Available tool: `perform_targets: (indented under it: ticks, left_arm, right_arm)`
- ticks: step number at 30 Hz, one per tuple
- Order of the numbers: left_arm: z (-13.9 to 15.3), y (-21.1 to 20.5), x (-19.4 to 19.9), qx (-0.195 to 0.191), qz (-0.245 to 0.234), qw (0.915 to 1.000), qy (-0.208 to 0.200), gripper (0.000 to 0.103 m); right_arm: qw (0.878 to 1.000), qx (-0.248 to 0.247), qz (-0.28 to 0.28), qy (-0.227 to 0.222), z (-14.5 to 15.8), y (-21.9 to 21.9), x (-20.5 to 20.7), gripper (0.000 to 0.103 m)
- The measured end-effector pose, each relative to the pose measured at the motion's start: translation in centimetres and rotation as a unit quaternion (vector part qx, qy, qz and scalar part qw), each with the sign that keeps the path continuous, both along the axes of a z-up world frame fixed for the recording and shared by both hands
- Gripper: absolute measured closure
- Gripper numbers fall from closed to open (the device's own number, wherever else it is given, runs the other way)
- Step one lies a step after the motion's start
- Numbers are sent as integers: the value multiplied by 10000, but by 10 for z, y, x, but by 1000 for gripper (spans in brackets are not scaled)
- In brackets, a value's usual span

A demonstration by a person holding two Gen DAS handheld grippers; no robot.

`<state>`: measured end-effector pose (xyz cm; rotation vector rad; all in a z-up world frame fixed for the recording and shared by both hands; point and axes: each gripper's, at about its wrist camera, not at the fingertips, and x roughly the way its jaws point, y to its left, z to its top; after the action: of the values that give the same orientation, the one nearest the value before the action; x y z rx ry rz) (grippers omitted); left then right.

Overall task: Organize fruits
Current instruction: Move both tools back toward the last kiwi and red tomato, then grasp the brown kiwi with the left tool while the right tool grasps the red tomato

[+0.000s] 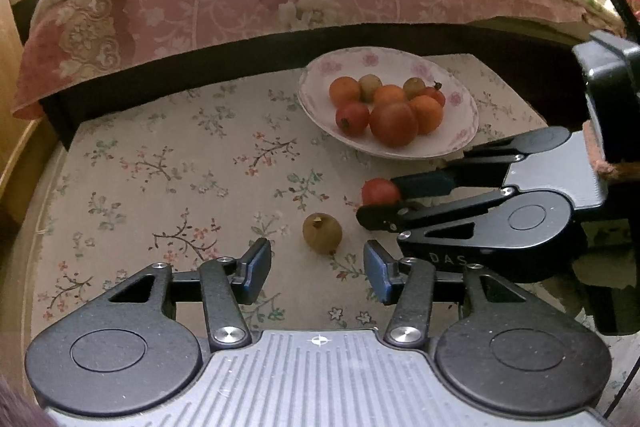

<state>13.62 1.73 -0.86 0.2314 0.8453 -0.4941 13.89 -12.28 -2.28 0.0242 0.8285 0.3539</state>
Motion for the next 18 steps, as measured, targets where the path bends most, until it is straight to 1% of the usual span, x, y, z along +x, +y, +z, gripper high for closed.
perform_targets:
  ticks: [1, 2, 6, 11, 13, 16, 18]
  left_arm:
    - [-2, -1, 1, 4, -10, 10000, 9, 43]
    - [-4, -2, 1, 19, -19, 10000, 20, 43]
    - [-12, -7, 6, 34, -5, 10000, 47, 43]
    - [-18, -15, 17, 27, 63, 10000, -1, 45]
    - [-22, -20, 21, 34, 88, 10000, 10, 45]
    - [-28, -25, 23, 76, 102, 9999, 74, 49]
    - [-28, -27, 21, 136, 66, 9999, 6, 49]
  right_arm:
    - [10000, -13, 2, 6, 1, -1, -1, 73]
    - [10000, -1, -1, 16, 1, -3, -2, 74]
    - [9999, 18, -3, 117, 5, -14, -10, 74]
    - [9996, -162, 105, 185, 14, -30, -32, 74]
    - [9996, -133, 65, 234, 19, -37, -40, 74]
    - [9995, -76, 4, 308, 23, -43, -50, 74]
    - [9995, -42, -26, 318, 24, -44, -53, 74]
